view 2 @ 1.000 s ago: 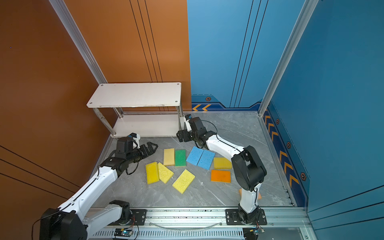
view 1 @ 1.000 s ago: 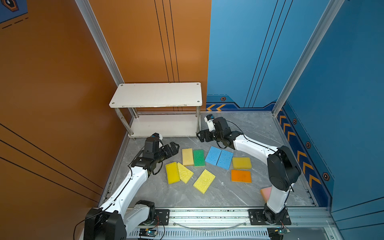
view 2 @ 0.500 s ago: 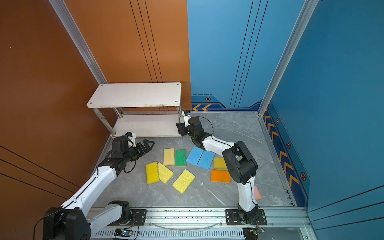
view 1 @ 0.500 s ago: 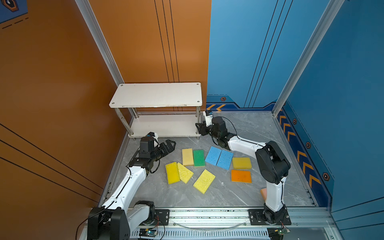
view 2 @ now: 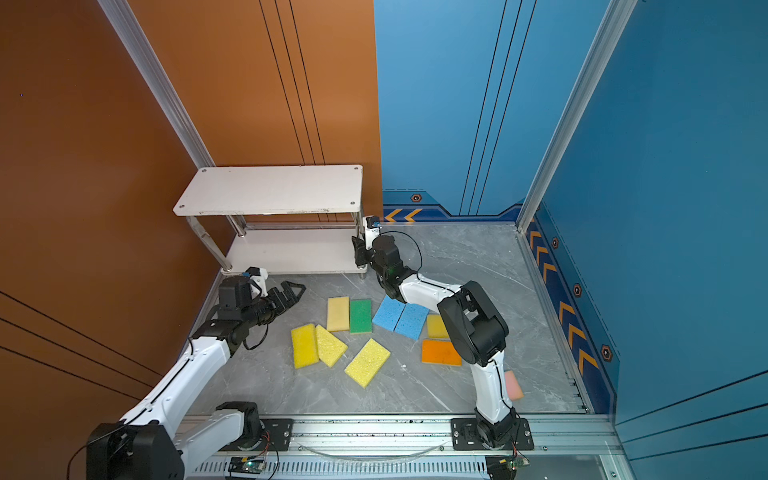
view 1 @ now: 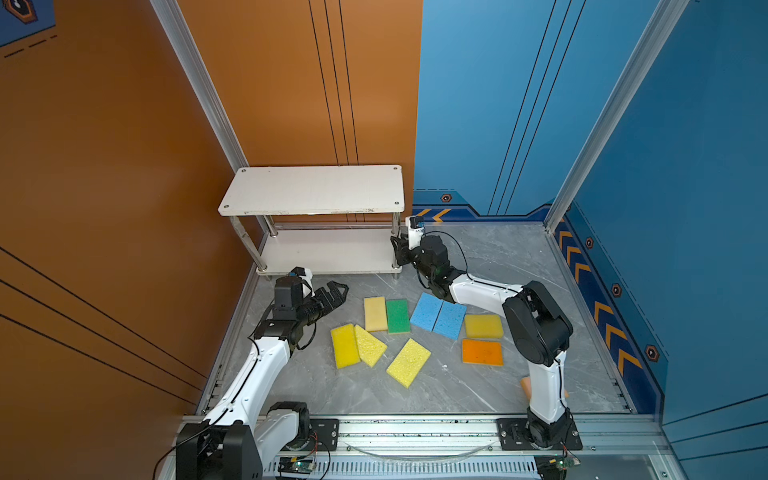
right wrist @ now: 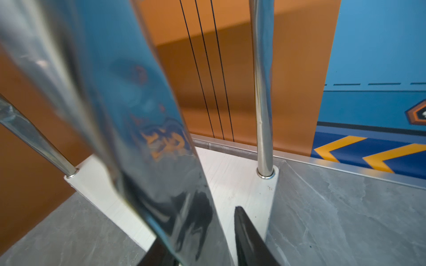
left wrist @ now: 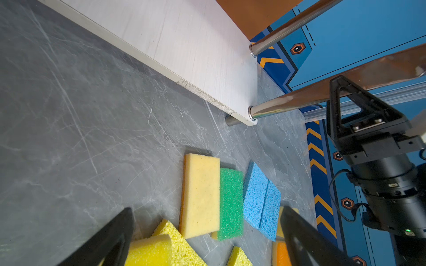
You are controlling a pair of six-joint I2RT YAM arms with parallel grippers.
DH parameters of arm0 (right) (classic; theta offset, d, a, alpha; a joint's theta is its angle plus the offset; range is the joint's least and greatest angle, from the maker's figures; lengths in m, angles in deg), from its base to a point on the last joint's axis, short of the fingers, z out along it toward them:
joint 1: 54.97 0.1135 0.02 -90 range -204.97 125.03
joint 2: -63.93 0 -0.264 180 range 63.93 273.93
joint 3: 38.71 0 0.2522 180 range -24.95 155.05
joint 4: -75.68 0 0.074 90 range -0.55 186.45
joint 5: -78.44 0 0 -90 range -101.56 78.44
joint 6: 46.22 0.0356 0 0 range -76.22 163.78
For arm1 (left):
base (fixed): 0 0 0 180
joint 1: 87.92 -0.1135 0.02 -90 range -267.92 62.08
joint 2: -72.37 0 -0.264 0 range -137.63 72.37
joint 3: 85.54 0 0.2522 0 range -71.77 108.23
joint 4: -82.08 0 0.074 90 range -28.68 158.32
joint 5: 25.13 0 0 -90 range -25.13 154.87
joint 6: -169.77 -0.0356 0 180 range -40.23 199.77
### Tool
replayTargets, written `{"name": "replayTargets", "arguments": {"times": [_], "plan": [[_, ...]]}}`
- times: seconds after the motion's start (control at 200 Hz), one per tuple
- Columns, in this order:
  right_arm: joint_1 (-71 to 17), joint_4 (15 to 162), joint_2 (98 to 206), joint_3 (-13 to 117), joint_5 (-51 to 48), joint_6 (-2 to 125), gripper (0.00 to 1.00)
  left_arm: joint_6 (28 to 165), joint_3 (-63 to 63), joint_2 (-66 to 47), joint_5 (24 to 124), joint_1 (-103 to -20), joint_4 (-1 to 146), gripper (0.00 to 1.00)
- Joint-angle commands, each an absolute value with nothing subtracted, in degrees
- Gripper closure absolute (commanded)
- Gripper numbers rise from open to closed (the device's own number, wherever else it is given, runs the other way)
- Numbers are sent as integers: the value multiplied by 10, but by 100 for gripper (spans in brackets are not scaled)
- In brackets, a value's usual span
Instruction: Place and organize the cleaning sponges onto the shelf
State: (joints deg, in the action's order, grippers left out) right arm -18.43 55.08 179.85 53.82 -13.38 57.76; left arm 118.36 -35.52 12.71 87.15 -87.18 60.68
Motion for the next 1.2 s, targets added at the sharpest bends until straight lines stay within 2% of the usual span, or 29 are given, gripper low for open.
{"name": "replayTargets", "arguments": {"times": [0.0,0.075,0.175,0.38,0.836,1.196], "plan": [[-182,531,1802,546,-167,573,71,1171,-365,141,889,-881,588,0],[-181,528,1797,540,-173,570,73,1171,-367,144,888,-887,587,1],[-181,525,1787,530,-187,564,80,1171,-366,144,885,-892,583,1],[-186,511,1763,507,-210,559,85,1171,-367,145,872,-900,562,1],[-219,490,1636,371,-246,553,87,1169,-368,164,859,-918,553,1],[-291,513,1496,240,-248,555,87,1170,-379,163,863,-921,565,2]]}}
